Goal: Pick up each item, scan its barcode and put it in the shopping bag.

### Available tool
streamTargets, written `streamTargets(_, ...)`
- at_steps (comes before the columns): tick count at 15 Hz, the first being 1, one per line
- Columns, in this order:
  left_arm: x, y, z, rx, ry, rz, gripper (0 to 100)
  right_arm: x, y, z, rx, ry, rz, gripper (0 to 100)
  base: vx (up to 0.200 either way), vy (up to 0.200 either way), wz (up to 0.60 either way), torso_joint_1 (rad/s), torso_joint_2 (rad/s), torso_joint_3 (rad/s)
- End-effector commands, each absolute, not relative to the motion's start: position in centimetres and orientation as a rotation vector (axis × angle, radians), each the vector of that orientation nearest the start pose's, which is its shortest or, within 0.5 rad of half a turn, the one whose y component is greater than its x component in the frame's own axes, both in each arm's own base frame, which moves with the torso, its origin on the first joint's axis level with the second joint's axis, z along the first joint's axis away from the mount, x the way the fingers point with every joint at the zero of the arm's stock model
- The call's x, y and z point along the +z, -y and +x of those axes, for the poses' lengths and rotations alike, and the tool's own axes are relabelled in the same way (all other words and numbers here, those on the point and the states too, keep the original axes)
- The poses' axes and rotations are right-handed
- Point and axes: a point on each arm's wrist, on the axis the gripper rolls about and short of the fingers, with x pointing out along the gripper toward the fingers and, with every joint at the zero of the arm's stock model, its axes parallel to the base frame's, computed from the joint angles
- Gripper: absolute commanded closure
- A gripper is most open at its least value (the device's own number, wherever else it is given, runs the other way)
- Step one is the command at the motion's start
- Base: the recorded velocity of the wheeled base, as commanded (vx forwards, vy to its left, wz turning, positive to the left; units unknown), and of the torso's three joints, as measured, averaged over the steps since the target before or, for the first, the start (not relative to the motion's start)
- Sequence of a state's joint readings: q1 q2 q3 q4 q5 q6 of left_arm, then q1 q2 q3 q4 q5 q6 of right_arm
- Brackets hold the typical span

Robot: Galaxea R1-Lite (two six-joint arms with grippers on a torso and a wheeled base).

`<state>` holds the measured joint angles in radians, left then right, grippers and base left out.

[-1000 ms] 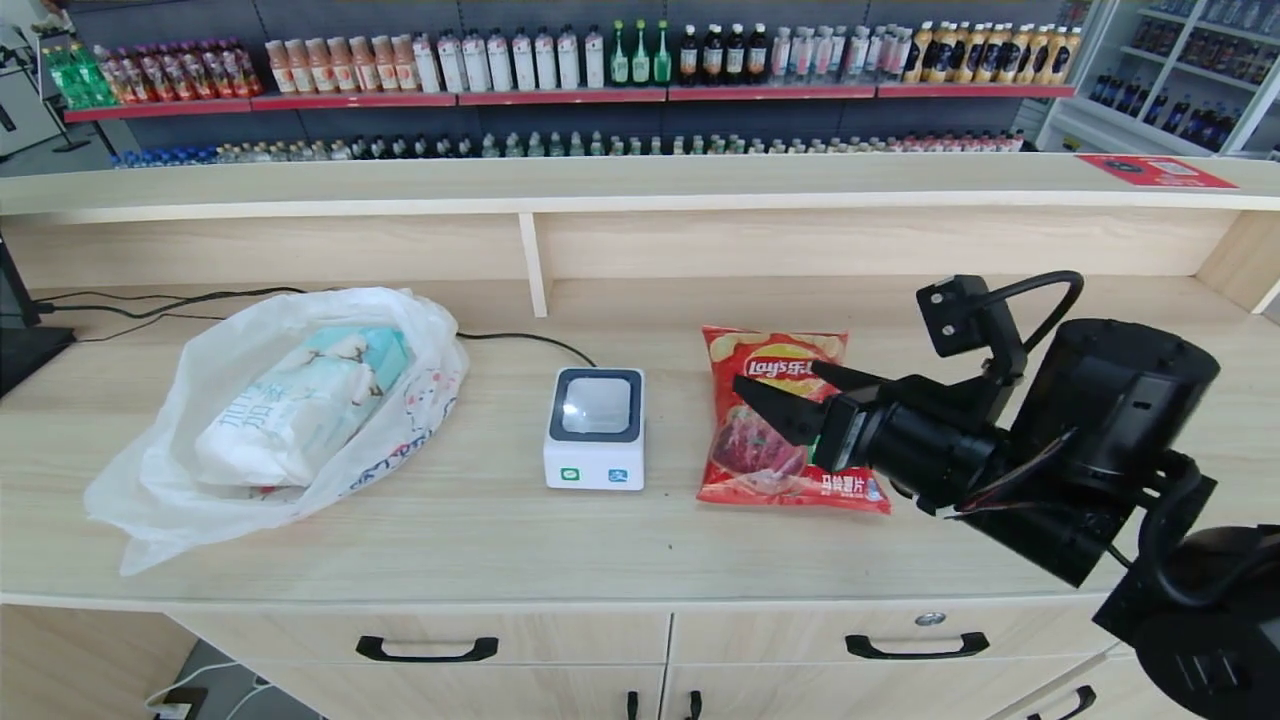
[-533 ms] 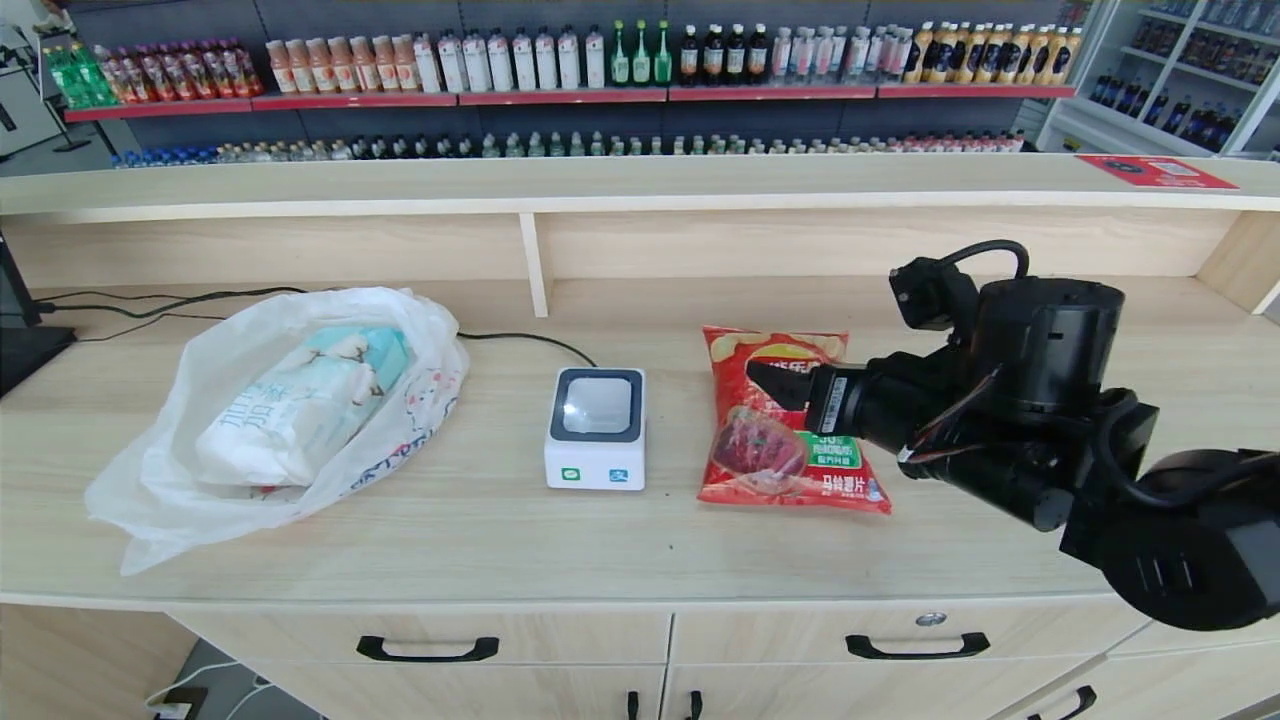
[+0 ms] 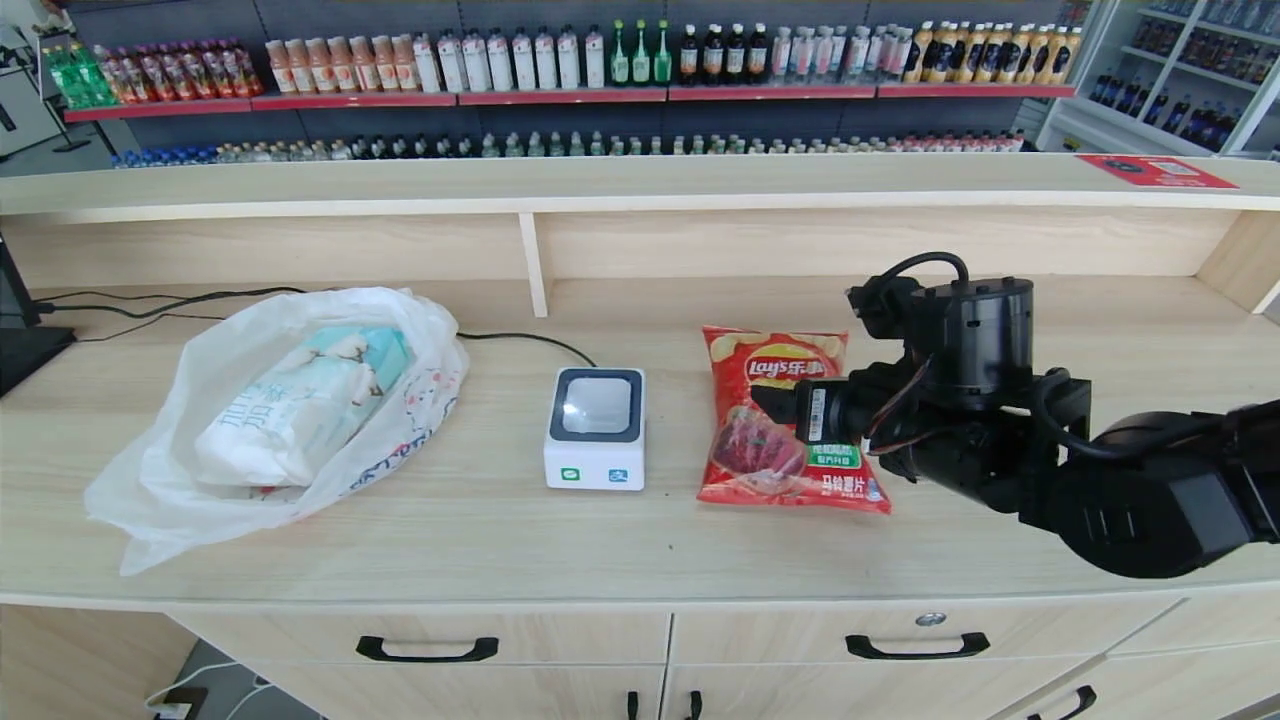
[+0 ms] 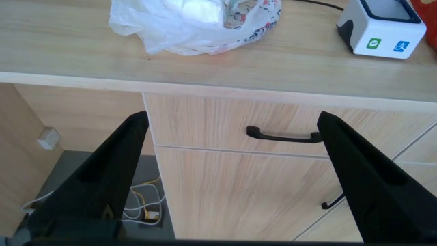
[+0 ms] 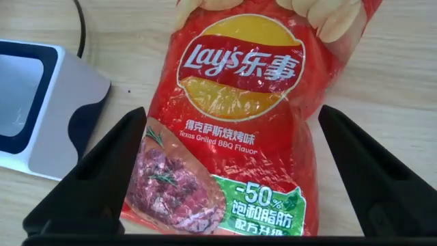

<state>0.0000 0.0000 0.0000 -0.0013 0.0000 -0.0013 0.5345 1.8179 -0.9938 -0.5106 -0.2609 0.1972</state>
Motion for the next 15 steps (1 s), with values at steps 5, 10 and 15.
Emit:
streamTargets(5, 7.6, 0.0, -2.3, 0.0, 0.0, -0.002, 0, 16.6, -16.9, 30.1, 0.237, -0.367, 0.07, 0, 0.0, 0.0, 0.0, 0.0, 0.0, 0.0)
streamTargets(10, 7.6, 0.0, -2.3, 0.002, 0.0, -0.002, 0, 16.3, -16.3, 31.4, 0.24, -0.327, 0.032, 0, 0.0, 0.0, 0.0, 0.0, 0.0, 0.0)
streamTargets(15, 7.6, 0.0, -2.3, 0.002, 0.0, -0.002, 0, 14.9, -17.2, 32.4, 0.264, -0.291, 0.161, 0, 0.0, 0.0, 0.0, 0.0, 0.0, 0.0)
